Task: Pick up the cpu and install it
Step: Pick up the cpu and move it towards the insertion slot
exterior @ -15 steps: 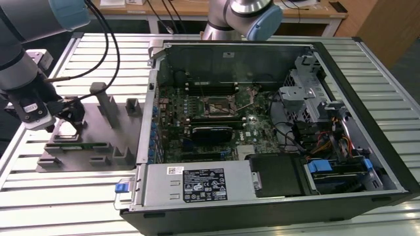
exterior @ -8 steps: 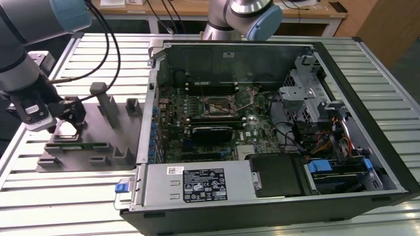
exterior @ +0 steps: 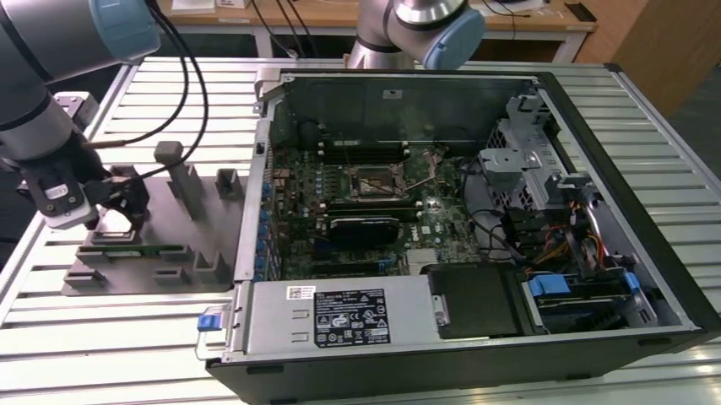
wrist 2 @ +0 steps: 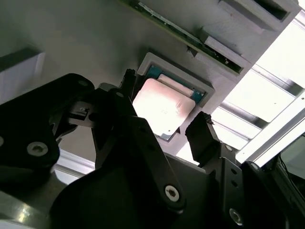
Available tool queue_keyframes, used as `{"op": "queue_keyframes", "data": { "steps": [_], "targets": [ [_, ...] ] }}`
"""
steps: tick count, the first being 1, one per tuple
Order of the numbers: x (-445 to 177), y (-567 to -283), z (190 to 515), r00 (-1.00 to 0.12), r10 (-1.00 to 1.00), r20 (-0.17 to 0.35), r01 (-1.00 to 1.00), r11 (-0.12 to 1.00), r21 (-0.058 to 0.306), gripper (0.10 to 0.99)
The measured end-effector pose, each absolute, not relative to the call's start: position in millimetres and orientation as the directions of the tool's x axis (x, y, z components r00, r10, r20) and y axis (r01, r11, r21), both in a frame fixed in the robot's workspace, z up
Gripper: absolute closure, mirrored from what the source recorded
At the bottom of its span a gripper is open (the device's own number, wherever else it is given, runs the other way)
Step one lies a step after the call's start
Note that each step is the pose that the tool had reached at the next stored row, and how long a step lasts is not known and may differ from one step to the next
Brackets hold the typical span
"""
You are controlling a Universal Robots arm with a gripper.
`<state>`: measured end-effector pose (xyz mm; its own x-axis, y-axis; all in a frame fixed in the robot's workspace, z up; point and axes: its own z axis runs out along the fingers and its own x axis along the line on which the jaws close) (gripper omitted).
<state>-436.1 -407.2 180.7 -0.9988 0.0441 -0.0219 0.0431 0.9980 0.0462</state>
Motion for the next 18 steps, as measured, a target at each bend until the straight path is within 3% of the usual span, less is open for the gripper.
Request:
{"op": "queue_keyframes", "data": {
  "steps": [12,14,15,18],
  "targets": [
    [-436.2,-405.0,178.3,-0.999,0.045,-0.02,0.044,0.998,0.046,0.38],
    [-436.2,-405.0,178.2,-0.999,0.045,-0.02,0.044,0.998,0.046,0.392],
    [-436.2,-404.9,178.2,-0.999,0.045,-0.02,0.044,0.998,0.046,0.463],
    [-436.2,-404.9,178.4,-0.999,0.045,-0.02,0.044,0.998,0.046,0.463]
  ]
}}
